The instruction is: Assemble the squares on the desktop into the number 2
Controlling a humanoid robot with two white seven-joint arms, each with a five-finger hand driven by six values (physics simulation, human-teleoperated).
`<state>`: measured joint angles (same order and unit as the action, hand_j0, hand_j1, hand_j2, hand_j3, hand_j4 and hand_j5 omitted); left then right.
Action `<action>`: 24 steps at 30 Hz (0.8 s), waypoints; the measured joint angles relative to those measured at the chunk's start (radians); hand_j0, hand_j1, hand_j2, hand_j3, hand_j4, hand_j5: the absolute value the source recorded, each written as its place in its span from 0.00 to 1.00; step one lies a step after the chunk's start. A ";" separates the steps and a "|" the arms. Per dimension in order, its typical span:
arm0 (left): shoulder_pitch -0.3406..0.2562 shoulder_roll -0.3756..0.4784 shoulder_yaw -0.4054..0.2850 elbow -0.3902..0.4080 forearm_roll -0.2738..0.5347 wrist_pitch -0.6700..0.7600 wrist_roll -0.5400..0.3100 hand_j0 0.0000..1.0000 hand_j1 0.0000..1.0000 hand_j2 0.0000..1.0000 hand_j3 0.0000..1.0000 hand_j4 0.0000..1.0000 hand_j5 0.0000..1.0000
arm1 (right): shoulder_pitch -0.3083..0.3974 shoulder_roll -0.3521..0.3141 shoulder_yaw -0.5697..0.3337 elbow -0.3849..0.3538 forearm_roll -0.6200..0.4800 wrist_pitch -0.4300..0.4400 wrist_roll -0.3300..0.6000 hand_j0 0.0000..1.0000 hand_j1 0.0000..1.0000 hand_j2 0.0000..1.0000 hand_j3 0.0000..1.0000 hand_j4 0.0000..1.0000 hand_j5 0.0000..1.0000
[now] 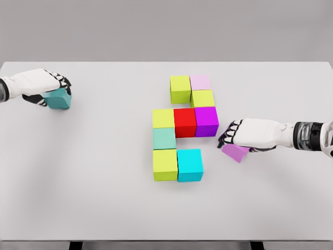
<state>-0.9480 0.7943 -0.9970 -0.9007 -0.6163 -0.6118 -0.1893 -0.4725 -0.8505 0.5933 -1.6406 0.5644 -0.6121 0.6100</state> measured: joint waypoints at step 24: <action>-0.084 -0.145 0.009 0.038 -0.003 0.000 -0.008 0.66 0.66 0.66 0.66 0.66 0.66 | 0.012 -0.132 -0.006 -0.121 -0.085 -0.001 0.002 0.56 0.56 0.56 0.56 0.56 0.56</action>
<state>-1.0323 0.6492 -0.9885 -0.8628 -0.6196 -0.6118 -0.1976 -0.4602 -0.9829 0.5874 -1.7621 0.4793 -0.6128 0.6118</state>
